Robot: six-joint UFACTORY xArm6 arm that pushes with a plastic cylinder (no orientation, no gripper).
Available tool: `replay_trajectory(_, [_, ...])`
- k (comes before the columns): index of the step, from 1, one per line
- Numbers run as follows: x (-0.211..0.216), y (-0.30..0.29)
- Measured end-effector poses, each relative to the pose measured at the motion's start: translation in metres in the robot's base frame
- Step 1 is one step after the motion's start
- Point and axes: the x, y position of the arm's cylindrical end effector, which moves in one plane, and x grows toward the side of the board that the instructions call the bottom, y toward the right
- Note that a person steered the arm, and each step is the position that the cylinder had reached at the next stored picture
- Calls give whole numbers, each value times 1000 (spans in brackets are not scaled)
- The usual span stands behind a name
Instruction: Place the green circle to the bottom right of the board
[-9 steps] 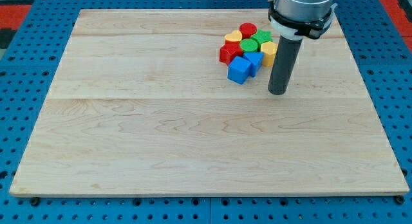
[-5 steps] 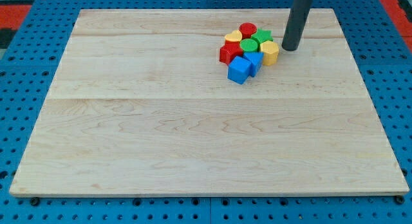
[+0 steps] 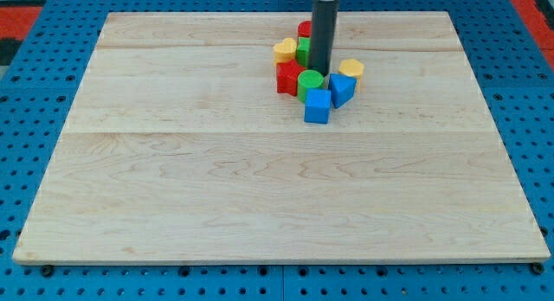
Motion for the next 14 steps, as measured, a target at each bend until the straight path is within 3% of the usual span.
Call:
replay_trajectory(4, [98,-37])
replay_trajectory(5, [100,-39])
replay_trajectory(6, [113,-81])
replay_trajectory(7, [141,-74])
replay_trajectory(8, [135,43])
replay_trajectory(10, [122,4])
replay_trajectory(11, [114,16])
replay_trajectory(12, [96,63])
replay_trajectory(13, [108,69])
replay_trajectory(14, [185,36])
